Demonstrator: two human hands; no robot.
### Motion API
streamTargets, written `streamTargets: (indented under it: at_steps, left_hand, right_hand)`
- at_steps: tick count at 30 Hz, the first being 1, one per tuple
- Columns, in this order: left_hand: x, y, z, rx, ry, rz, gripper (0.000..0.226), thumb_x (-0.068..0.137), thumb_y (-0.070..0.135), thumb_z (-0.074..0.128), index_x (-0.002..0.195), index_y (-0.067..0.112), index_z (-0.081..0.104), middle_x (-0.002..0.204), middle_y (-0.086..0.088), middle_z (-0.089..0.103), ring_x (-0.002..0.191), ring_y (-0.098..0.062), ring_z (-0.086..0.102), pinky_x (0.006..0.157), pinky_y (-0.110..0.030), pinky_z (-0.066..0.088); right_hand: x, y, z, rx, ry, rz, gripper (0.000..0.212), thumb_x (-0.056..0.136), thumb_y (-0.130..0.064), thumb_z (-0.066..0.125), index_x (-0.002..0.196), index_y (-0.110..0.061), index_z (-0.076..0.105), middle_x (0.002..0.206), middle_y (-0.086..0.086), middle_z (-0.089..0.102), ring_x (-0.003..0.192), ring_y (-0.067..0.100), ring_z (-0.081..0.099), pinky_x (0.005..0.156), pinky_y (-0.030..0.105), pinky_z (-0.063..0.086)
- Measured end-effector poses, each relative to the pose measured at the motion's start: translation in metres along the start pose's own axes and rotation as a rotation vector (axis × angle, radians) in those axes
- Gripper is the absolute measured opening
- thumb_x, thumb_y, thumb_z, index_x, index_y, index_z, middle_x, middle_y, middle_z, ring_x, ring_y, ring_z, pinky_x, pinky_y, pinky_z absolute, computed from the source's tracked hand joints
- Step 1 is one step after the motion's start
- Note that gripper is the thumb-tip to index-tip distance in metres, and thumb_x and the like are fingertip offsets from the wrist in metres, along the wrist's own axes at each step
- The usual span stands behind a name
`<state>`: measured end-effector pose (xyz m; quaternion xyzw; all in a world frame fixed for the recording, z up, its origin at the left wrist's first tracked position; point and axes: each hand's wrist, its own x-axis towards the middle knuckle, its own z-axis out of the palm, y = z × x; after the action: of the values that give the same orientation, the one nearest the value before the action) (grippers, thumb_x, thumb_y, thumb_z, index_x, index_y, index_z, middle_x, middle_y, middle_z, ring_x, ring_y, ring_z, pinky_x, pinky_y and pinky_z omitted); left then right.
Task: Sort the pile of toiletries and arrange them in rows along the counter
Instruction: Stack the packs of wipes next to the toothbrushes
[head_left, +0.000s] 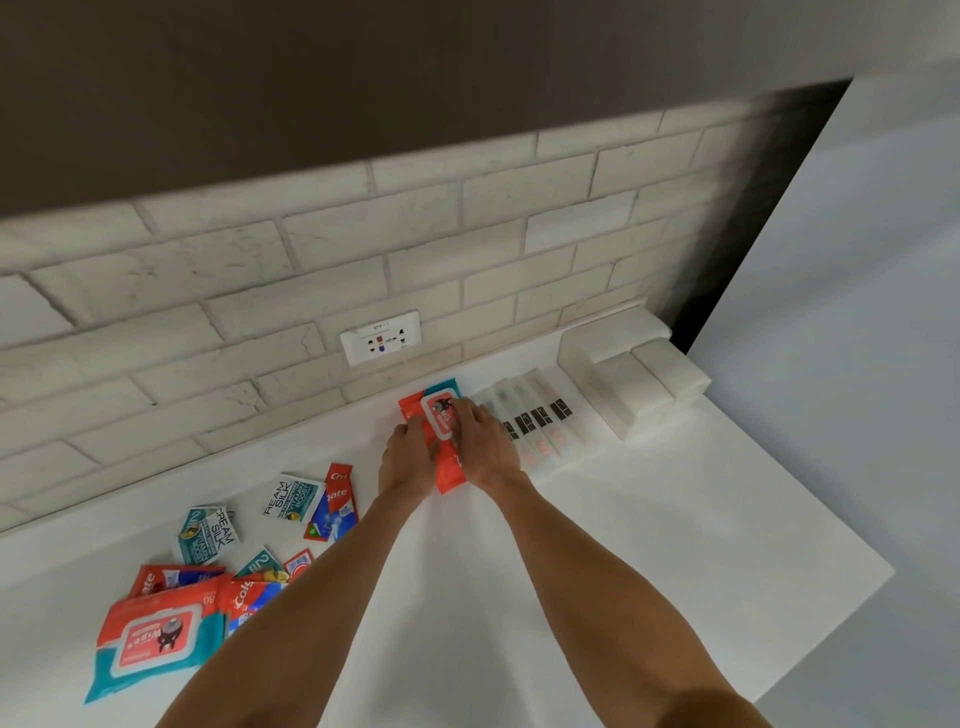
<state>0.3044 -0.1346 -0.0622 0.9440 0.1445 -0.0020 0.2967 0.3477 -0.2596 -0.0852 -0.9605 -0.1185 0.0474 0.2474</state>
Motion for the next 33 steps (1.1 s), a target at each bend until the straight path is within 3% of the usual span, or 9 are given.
streamTargets:
  at_steps: [2, 5, 14, 18, 21, 23, 26, 28, 33]
  left_hand:
    - [-0.001, -0.001, -0.001, 0.072, -0.018, 0.018, 0.056, 0.101, 0.050, 0.053, 0.146, 0.021, 0.039, 0.130, -0.009, 0.060, 0.113, -0.028, 0.064, 0.095, -0.047, 0.059]
    - [-0.003, -0.004, -0.003, 0.181, -0.042, 0.046, 0.060, 0.102, 0.051, 0.050, 0.151, 0.022, 0.030, 0.132, -0.010, 0.057, 0.116, -0.029, 0.062, 0.096, -0.047, 0.058]
    - [-0.008, -0.013, -0.026, 0.219, -0.009, 0.159, 0.053, 0.105, 0.047, 0.049, 0.150, 0.025, 0.033, 0.135, -0.008, 0.058, 0.119, -0.028, 0.061, 0.095, -0.046, 0.057]
    - [-0.022, -0.028, -0.056, 0.157, 0.042, 0.197, 0.050, 0.105, 0.041, 0.049, 0.150, 0.021, 0.039, 0.142, -0.009, 0.056, 0.127, -0.030, 0.056, 0.096, -0.047, 0.053]
    - [-0.037, -0.052, -0.079, 0.111, 0.069, 0.182, 0.046, 0.105, 0.038, 0.049, 0.148, 0.020, 0.044, 0.143, -0.009, 0.055, 0.131, -0.030, 0.052, 0.098, -0.049, 0.051]
    - [-0.050, -0.071, -0.092, 0.083, 0.089, 0.178, 0.042, 0.105, 0.035, 0.050, 0.144, 0.020, 0.049, 0.139, -0.009, 0.058, 0.130, -0.029, 0.052, 0.097, -0.049, 0.051]
    - [-0.075, -0.110, -0.116, 0.021, 0.112, 0.144, 0.034, 0.104, 0.032, 0.051, 0.136, 0.023, 0.056, 0.132, -0.007, 0.063, 0.125, -0.029, 0.054, 0.098, -0.047, 0.049]
    - [-0.091, -0.141, -0.128, 0.000, 0.119, 0.128, 0.029, 0.103, 0.030, 0.053, 0.131, 0.024, 0.060, 0.129, -0.005, 0.065, 0.121, -0.027, 0.057, 0.097, -0.045, 0.050]
    - [-0.135, -0.209, -0.153, -0.005, 0.155, 0.038, 0.023, 0.104, 0.029, 0.053, 0.123, 0.023, 0.065, 0.127, -0.004, 0.069, 0.108, -0.023, 0.065, 0.085, -0.031, 0.048]
  right_hand:
    - [-0.001, -0.001, -0.001, -0.028, -0.016, -0.005, 0.069, 0.105, -0.029, 0.064, 0.162, -0.019, 0.026, 0.167, 0.007, 0.038, 0.158, 0.037, 0.030, 0.128, 0.052, 0.026]
    - [-0.001, -0.005, 0.000, -0.055, -0.019, 0.004, 0.068, 0.107, -0.031, 0.060, 0.163, -0.019, 0.024, 0.171, 0.007, 0.031, 0.161, 0.038, 0.019, 0.131, 0.053, 0.019]
    - [-0.005, -0.018, -0.012, -0.035, 0.002, 0.028, 0.071, 0.105, -0.039, 0.058, 0.164, -0.023, 0.024, 0.175, 0.007, 0.024, 0.163, 0.038, 0.014, 0.132, 0.055, 0.015]
    - [-0.021, -0.040, -0.015, 0.000, 0.097, 0.040, 0.065, 0.108, -0.054, 0.041, 0.160, -0.016, 0.031, 0.174, 0.009, 0.027, 0.163, 0.035, 0.014, 0.133, 0.052, 0.015]
    - [-0.043, -0.064, -0.011, 0.072, 0.193, 0.001, 0.043, 0.114, -0.032, 0.034, 0.152, -0.013, 0.043, 0.167, 0.010, 0.039, 0.161, 0.033, 0.023, 0.132, 0.047, 0.019]
    - [-0.061, -0.082, -0.006, 0.134, 0.259, -0.018, 0.039, 0.113, -0.027, 0.040, 0.148, -0.011, 0.049, 0.160, 0.013, 0.048, 0.154, 0.035, 0.036, 0.127, 0.049, 0.032]
    - [-0.093, -0.113, 0.012, 0.202, 0.311, -0.017, 0.035, 0.111, -0.028, 0.047, 0.141, -0.012, 0.054, 0.146, 0.014, 0.060, 0.130, 0.034, 0.059, 0.102, 0.046, 0.056]
    - [-0.115, -0.132, 0.028, 0.274, 0.295, 0.010, 0.033, 0.111, -0.032, 0.047, 0.137, -0.015, 0.059, 0.137, 0.009, 0.065, 0.116, 0.026, 0.065, 0.092, 0.038, 0.059]
    - [-0.168, -0.181, 0.072, 0.442, 0.218, 0.069, 0.026, 0.111, -0.030, 0.050, 0.133, -0.021, 0.062, 0.127, 0.005, 0.071, 0.112, 0.023, 0.069, 0.091, 0.038, 0.061]
